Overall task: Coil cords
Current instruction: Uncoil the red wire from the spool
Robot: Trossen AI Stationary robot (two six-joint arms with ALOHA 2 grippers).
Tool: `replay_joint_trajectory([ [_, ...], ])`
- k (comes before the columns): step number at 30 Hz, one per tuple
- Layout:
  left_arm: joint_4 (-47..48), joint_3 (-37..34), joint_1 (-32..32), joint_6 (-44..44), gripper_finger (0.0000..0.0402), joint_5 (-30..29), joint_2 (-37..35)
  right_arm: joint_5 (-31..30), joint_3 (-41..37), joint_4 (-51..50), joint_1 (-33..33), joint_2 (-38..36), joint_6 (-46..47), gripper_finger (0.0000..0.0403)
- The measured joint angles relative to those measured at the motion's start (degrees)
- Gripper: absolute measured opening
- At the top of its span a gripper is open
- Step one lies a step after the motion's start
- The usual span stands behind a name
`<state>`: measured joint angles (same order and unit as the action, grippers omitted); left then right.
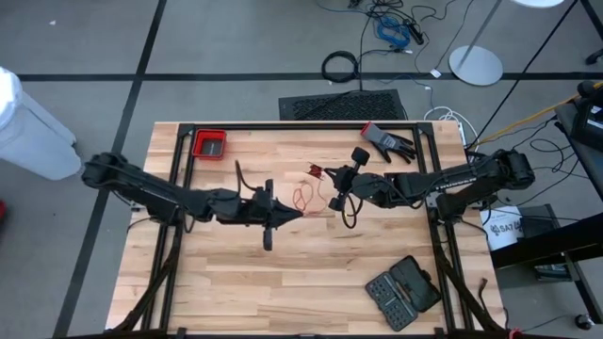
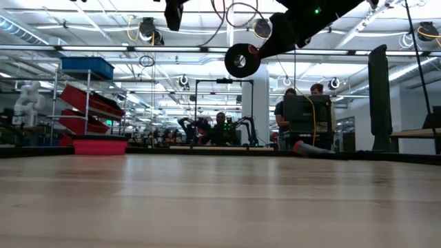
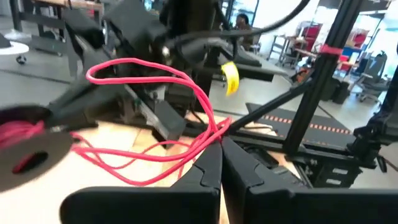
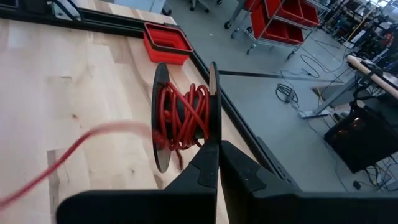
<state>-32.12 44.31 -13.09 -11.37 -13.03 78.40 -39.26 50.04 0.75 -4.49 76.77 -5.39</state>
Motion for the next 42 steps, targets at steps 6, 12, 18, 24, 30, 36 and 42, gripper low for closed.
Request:
replay_joint_trajectory([
  [6,0.1,0.0,1.1,-0.4,0.0004,3.2,3.4,0.0,0.0,0.4,0.0,-0.4,0.0,0.0],
  [12,0.1,0.0,2.4,-1.7,0.0004,4.1,6.6,0.1,0.0,0.3,0.0,-0.9,0.0,0.0],
  [18,0.3,0.0,3.5,-1.9,0.0004,5.5,8.4,0.5,0.0,0.1,-0.2,-2.7,0.0,0.0],
  [24,3.4,0.0,4.2,-1.9,0.0004,5.6,8.6,0.6,0.0,-0.9,-1.5,-6.0,0.1,0.0],
  [30,5.5,0.0,4.9,-1.9,0.0004,5.6,8.6,0.6,0.0,-1.0,-3.2,-8.8,0.2,0.0],
  [36,7.4,0.0,5.9,-1.9,0.0004,4.2,8.6,0.6,0.0,-2.0,-4.7,-10.3,0.2,0.0],
  [42,10.1,0.0,7.2,-1.8,0.0004,3.6,8.6,0.6,0.0,-4.8,-4.8,-10.9,1.4,0.0],
])
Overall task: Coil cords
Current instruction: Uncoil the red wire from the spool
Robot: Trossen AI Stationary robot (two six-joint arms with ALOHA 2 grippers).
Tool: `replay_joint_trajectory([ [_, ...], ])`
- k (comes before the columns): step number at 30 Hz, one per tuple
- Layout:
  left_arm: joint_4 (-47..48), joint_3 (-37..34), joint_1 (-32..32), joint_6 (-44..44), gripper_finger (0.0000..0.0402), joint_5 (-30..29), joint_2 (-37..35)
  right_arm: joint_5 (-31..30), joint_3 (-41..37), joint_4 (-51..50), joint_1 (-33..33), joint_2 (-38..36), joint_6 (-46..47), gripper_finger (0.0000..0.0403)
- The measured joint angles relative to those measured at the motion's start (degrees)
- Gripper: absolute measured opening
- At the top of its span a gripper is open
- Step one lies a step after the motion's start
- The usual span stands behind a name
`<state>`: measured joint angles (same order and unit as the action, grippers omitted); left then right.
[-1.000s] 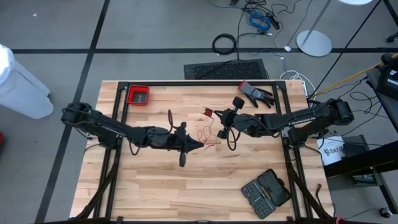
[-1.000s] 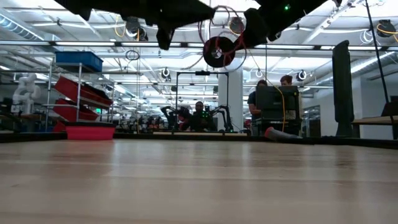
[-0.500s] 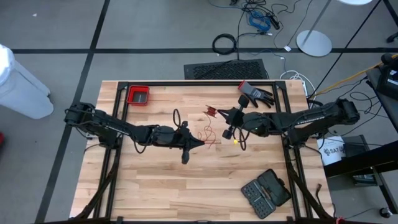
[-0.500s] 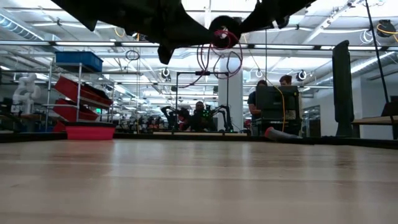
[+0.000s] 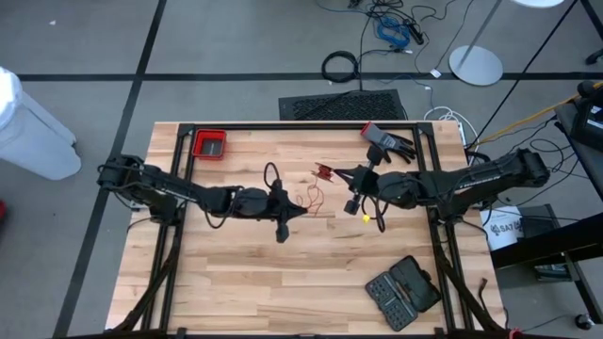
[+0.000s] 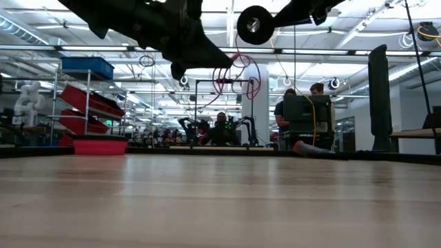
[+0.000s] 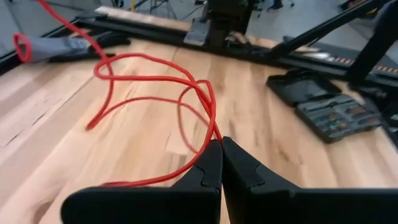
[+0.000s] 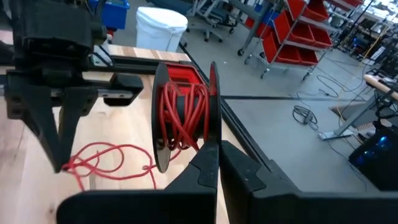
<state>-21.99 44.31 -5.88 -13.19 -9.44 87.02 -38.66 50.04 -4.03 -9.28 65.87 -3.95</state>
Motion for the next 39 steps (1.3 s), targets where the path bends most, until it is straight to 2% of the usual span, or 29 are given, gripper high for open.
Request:
replay_joint_trajectory([
  [17,11.8,0.0,5.7,0.0,0.0004,-3.7,-0.1,4.8,0.0,-5.6,0.0,0.0,4.7,0.0],
  [24,16.9,0.0,8.0,0.0,0.0004,-7.2,-1.0,9.3,0.0,-7.1,0.0,0.0,7.5,0.0],
  [29,17.2,0.0,9.2,0.0,0.0004,-7.5,-2.0,13.1,0.0,-8.8,0.0,0.0,10.0,0.0],
  [35,16.8,0.0,9.7,0.5,0.0004,-7.6,-5.5,17.7,0.0,-11.6,0.0,0.0,13.2,0.0],
  [39,16.3,0.0,9.7,0.6,0.0004,-7.6,-10.0,18.1,0.0,-13.9,0.0,0.0,15.6,0.0],
])
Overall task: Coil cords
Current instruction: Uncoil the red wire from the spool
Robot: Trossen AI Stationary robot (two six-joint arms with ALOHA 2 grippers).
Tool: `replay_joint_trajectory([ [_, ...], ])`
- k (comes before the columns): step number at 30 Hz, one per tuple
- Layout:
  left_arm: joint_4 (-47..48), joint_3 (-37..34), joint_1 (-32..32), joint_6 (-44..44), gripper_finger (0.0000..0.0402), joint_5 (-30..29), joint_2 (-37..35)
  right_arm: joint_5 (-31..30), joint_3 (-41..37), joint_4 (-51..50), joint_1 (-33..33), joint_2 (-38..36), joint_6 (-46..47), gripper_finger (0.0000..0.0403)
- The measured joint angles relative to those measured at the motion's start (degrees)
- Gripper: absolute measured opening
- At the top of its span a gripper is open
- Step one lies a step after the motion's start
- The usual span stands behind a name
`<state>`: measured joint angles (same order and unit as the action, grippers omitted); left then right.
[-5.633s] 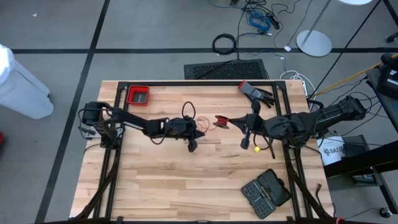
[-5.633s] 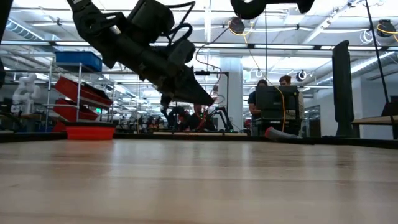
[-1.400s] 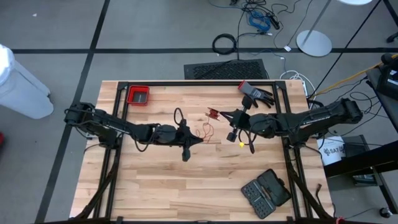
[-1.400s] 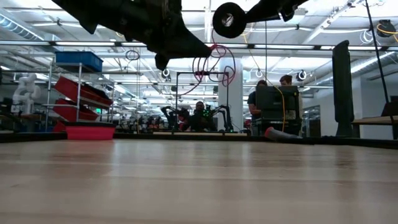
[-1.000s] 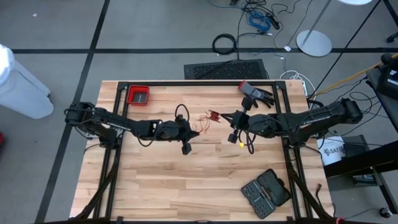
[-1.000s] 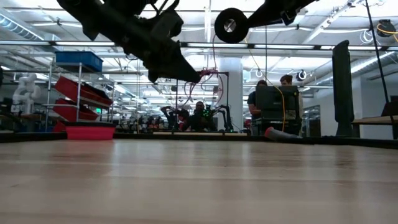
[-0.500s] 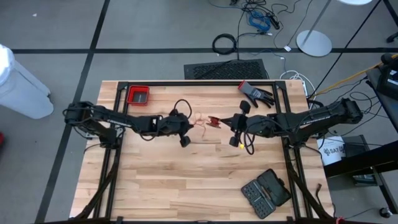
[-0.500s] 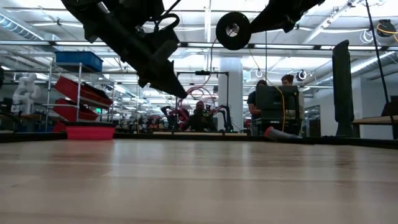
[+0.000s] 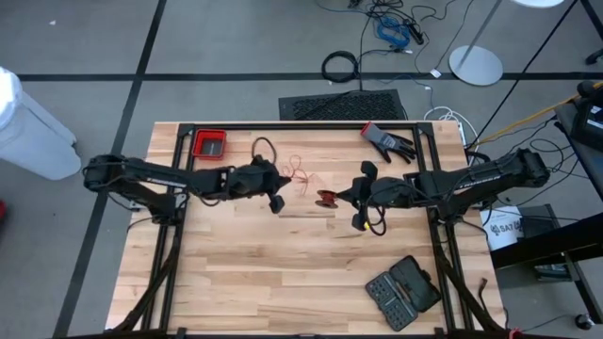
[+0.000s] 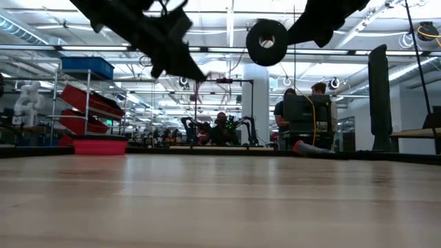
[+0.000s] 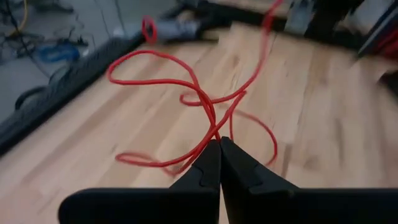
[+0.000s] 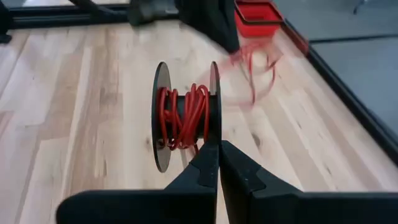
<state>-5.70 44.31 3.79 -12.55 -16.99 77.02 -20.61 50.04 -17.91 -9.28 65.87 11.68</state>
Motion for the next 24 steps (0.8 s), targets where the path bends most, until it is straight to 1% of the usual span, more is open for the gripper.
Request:
replay_joint_trajectory([
  [7,-1.4,0.0,-1.9,1.0,0.0004,0.0,-7.8,-0.5,0.0,-1.3,0.0,0.4,2.9,0.0],
  [11,-5.3,0.0,-3.9,1.7,0.0004,1.2,-9.7,-3.4,0.0,-1.5,0.0,1.8,4.2,0.0],
  [15,-10.8,0.0,-5.6,2.5,0.0004,4.4,-10.0,-7.2,0.0,-1.7,0.0,3.5,4.4,0.0],
  [19,-14.1,0.0,-6.6,2.5,0.0004,8.4,-10.0,-11.8,0.0,-2.1,0.0,4.5,4.1,0.0],
  [24,-15.0,0.0,-7.1,2.5,0.0004,17.2,-10.0,-19.4,0.0,-2.3,0.0,4.6,2.4,0.0],
])
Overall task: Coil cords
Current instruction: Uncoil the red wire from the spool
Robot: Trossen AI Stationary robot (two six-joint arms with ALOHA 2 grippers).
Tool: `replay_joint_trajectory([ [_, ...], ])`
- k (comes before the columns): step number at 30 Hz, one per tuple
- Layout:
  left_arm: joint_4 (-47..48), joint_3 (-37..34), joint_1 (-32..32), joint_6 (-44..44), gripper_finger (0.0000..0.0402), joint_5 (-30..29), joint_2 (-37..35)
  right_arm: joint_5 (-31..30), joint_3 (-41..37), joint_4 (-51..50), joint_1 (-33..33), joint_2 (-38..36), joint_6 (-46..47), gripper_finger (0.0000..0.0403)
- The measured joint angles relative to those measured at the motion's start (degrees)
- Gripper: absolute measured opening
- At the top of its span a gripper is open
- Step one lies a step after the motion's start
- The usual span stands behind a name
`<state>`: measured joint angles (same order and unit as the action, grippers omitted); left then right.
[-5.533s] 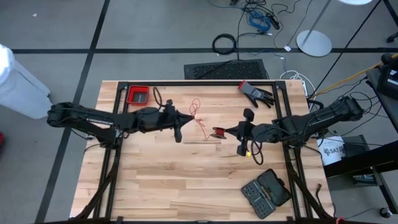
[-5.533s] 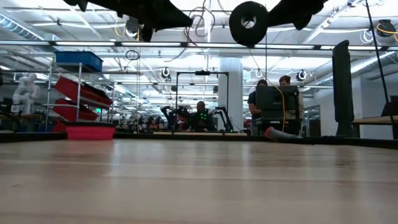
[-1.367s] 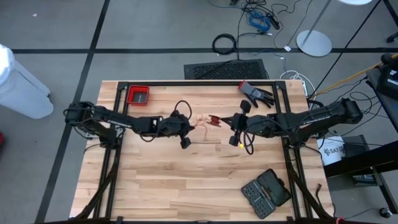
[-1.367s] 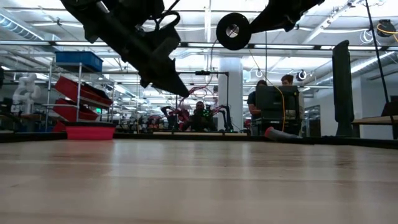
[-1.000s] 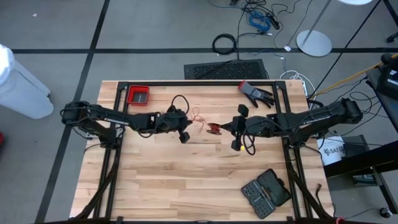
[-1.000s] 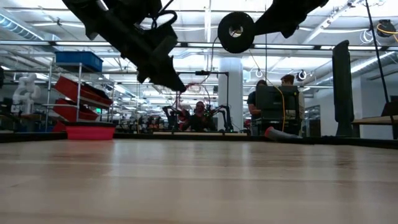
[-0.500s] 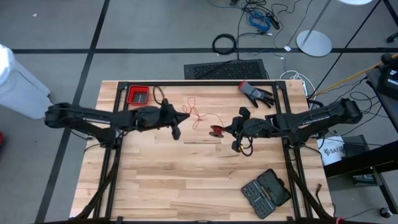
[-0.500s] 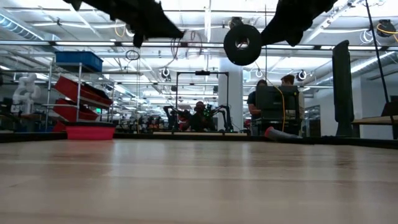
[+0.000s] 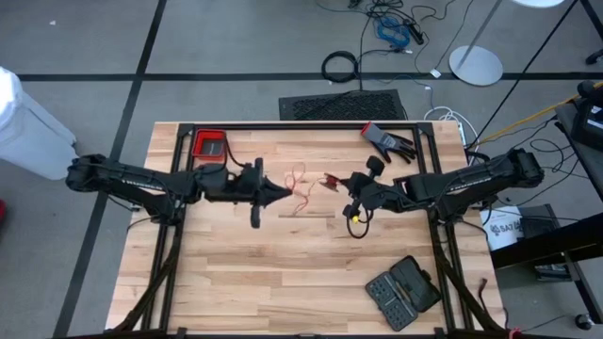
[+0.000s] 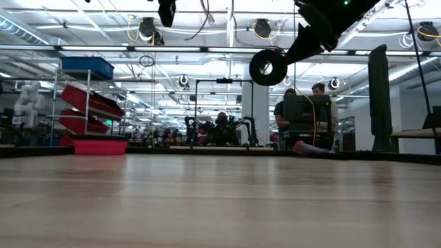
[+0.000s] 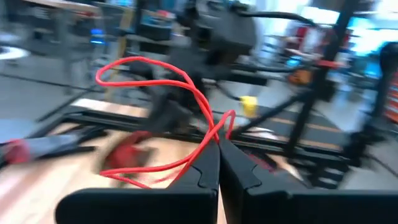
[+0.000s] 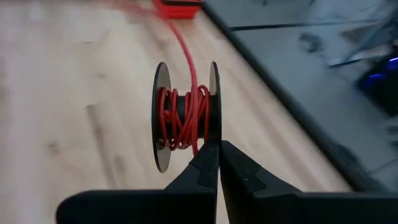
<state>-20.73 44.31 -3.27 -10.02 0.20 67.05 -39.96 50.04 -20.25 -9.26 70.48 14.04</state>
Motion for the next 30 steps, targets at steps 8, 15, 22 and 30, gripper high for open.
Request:
replay_joint_trajectory([
  [8,0.1,0.0,-2.4,-0.1,0.0004,4.1,0.2,-5.6,0.0,3.5,0.0,0.0,-4.8,0.0],
  [15,-0.9,0.0,-5.1,-0.2,0.0004,4.1,3.9,-7.0,0.0,9.0,0.3,0.0,-10.4,0.0],
  [22,-7.6,0.0,-7.0,-1.6,0.0004,4.6,11.9,-11.2,0.0,11.5,0.3,-0.4,-15.3,0.0],
  [30,-15.2,0.2,-7.0,-7.4,0.0004,14.1,22.0,-13.5,0.0,12.8,0.3,-2.6,-19.3,0.0],
])
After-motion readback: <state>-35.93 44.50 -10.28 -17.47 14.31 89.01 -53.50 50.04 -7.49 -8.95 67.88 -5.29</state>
